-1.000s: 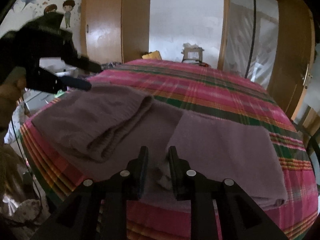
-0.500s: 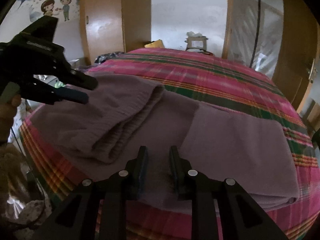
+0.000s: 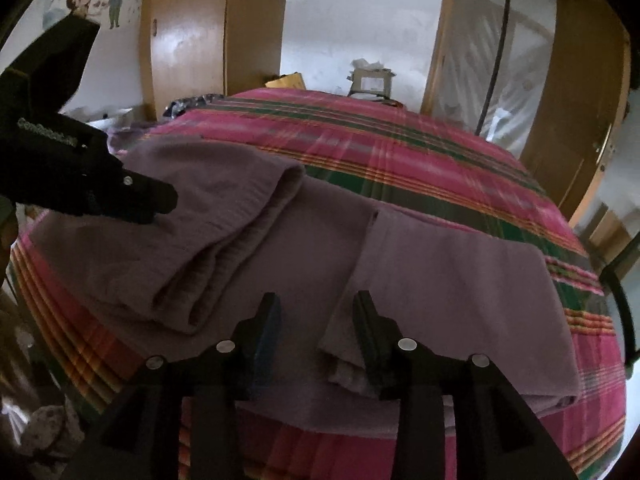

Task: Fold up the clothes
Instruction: 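Open both grippers to release the folded garment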

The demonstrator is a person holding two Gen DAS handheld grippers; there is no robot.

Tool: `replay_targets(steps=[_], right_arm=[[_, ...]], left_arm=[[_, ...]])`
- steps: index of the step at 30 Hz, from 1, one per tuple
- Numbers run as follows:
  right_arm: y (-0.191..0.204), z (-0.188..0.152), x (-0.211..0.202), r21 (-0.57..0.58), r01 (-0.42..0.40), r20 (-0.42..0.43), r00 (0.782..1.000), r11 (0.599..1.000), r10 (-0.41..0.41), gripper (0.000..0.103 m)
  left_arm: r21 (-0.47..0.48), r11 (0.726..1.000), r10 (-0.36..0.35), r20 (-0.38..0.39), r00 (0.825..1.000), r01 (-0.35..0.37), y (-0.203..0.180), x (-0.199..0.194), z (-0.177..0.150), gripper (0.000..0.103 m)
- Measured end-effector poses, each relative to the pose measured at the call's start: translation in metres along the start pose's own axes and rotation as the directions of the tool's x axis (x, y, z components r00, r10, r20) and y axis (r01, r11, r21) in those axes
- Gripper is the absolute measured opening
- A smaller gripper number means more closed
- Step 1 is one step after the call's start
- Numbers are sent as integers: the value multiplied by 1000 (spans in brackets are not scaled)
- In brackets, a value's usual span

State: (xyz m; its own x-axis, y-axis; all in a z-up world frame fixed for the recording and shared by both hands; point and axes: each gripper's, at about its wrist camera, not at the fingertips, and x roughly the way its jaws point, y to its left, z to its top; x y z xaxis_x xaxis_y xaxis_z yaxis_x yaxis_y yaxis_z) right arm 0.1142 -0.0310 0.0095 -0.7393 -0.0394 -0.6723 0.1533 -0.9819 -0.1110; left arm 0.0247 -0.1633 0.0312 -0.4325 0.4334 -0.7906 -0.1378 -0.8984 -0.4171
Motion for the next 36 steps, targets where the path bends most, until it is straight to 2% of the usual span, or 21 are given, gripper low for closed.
replay_targets(steps=[2, 4, 7, 20, 36], right_arm=[[1, 1, 2, 4, -5, -6, 1000, 1000, 5, 54], [5, 1, 4, -9, 13, -10, 1000, 1000, -13, 55], [5, 1, 4, -3, 24, -10, 1000, 1000, -24, 56], [11, -2, 4, 40, 75, -4, 997, 996, -75, 59], [20, 0, 2, 46, 128, -13, 992, 991, -128, 59]], left_arm=[[42, 998, 35, 9, 999, -36, -6, 1, -3, 38], [45, 998, 40, 12, 999, -40, -6, 2, -5, 38], [106, 989, 96, 47, 994, -100, -13, 2, -9, 38], [143, 984, 96, 66, 993, -105, -15, 5, -12, 39], [184, 981, 55, 73, 996, -67, -8, -1, -18, 39]])
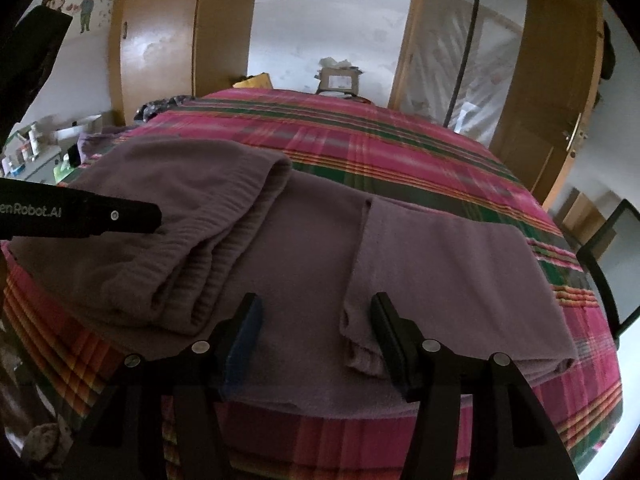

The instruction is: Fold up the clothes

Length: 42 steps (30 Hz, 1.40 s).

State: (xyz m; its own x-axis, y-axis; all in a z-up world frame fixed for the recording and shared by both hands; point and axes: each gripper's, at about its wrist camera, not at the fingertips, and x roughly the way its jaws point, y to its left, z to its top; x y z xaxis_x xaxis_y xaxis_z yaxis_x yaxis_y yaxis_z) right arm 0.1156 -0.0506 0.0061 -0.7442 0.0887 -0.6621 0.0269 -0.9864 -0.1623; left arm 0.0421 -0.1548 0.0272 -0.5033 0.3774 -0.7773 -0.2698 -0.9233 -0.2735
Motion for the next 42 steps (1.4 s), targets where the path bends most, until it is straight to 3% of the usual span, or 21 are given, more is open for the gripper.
replay_targets(steps=[10, 14, 20, 23, 29, 33, 39, 42], right_arm=[[6, 4, -24, -8, -63, 96, 993, 998, 63, 59], [15, 13, -32, -35, -93, 141, 985, 995, 97, 59], [44, 18, -45, -135, -207, 207, 951, 969, 232, 59], [64, 20, -49, -207, -217, 231, 937, 954, 263, 59], [95, 25, -42, -285, -328, 160, 910, 901, 382, 59], [126, 24, -43, -367, -394, 120, 878, 842, 463, 59], [160, 22, -48, -456, -439, 92, 842, 774, 532, 59], [171, 23, -44, -473, -444, 77, 840, 761, 538, 59]], left_arm=[[-71, 997, -26, 34, 999, 28, 32, -25, 4, 39], [-94, 994, 62, 92, 994, -53, 49, -46, 6, 39], [-236, 967, 122, 107, 987, -94, 100, -66, 7, 39], [-292, 952, 128, 98, 987, -95, 120, -69, 3, 39], [-318, 942, 119, 21, 993, -106, 131, -59, -6, 39], [-337, 934, 129, -3, 992, -122, 141, -59, -15, 39], [-356, 924, 140, -21, 990, -138, 150, -59, -20, 39], [-365, 922, 130, -15, 991, -126, 154, -59, -20, 39]])
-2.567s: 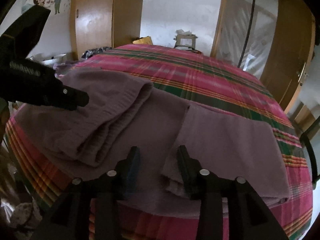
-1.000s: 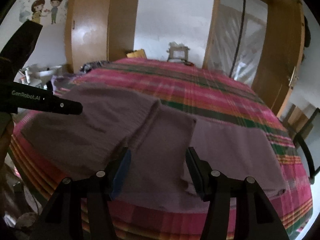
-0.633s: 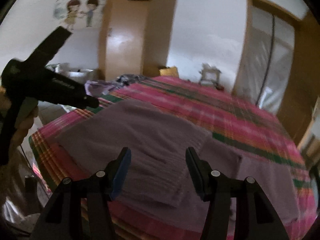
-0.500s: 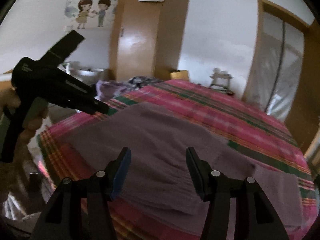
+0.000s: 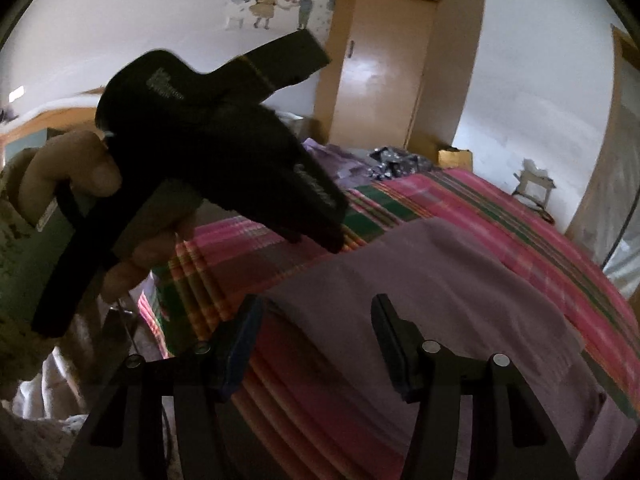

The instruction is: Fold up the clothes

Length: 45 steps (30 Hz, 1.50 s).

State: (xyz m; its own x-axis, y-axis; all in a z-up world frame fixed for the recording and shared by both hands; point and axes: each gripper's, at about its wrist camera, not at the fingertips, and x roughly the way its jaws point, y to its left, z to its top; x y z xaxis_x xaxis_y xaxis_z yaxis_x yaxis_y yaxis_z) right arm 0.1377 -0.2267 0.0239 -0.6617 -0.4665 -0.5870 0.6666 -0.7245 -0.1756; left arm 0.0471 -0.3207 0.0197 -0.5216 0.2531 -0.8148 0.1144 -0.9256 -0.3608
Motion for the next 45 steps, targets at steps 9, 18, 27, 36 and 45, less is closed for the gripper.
replay_targets(steps=[9, 18, 27, 36, 45], right_arm=[[5, 5, 31, -26, 61, -49, 997, 998, -62, 59], [6, 4, 43, -46, 125, -66, 990, 991, -127, 59], [-10, 5, 47, 3, 95, -69, 993, 995, -95, 49], [-24, 6, 50, 35, 85, -60, 995, 996, -83, 37], [-35, 10, 51, 60, 74, -35, 997, 995, -72, 23]], left_arm=[[-10, 999, -40, -7, 999, 40, 1, 7, 11, 39], [-19, 991, -132, -54, 990, 131, -6, 23, 31, 40], [75, 976, -196, -131, 972, 207, -35, 37, 43, 43], [18, 978, -204, -143, 969, 208, -32, 49, 55, 43], [-54, 961, -275, -150, 950, 270, -23, 57, 67, 44]])
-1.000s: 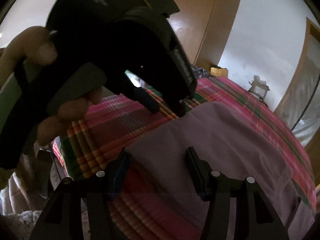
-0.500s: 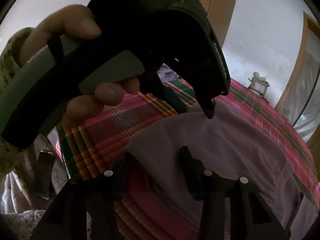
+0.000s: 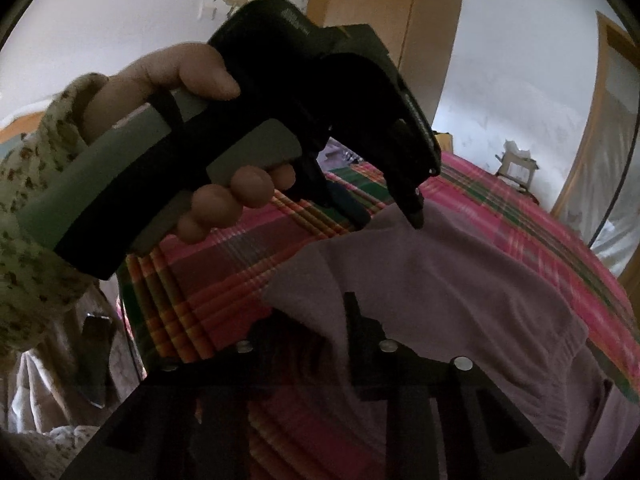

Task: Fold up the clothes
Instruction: 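Pinch the edge of the mauve garment with the left gripper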

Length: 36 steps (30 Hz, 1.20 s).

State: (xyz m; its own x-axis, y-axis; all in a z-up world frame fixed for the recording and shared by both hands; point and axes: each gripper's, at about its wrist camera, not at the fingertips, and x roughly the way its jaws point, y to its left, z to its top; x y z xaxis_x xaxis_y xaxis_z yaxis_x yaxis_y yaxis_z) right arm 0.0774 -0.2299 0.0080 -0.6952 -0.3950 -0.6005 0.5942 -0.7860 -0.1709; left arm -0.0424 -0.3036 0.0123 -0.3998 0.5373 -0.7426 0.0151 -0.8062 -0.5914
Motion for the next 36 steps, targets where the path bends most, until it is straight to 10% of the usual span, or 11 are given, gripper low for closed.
replay_targets(steps=[13, 24, 36], right_arm=[[-7, 6, -15, 49, -26, 43, 999, 998, 24, 22], [-7, 3, -31, 68, -34, 77, 997, 997, 29, 21], [0, 0, -75, 84, -38, 155, 988, 996, 25, 21]], left_arm=[[-79, 995, -60, -34, 998, 57, 2, 8, 11, 45], [-96, 993, -75, -22, 997, 72, -1, 3, 12, 14], [-50, 996, -68, 43, 997, 70, -33, -21, 12, 11]])
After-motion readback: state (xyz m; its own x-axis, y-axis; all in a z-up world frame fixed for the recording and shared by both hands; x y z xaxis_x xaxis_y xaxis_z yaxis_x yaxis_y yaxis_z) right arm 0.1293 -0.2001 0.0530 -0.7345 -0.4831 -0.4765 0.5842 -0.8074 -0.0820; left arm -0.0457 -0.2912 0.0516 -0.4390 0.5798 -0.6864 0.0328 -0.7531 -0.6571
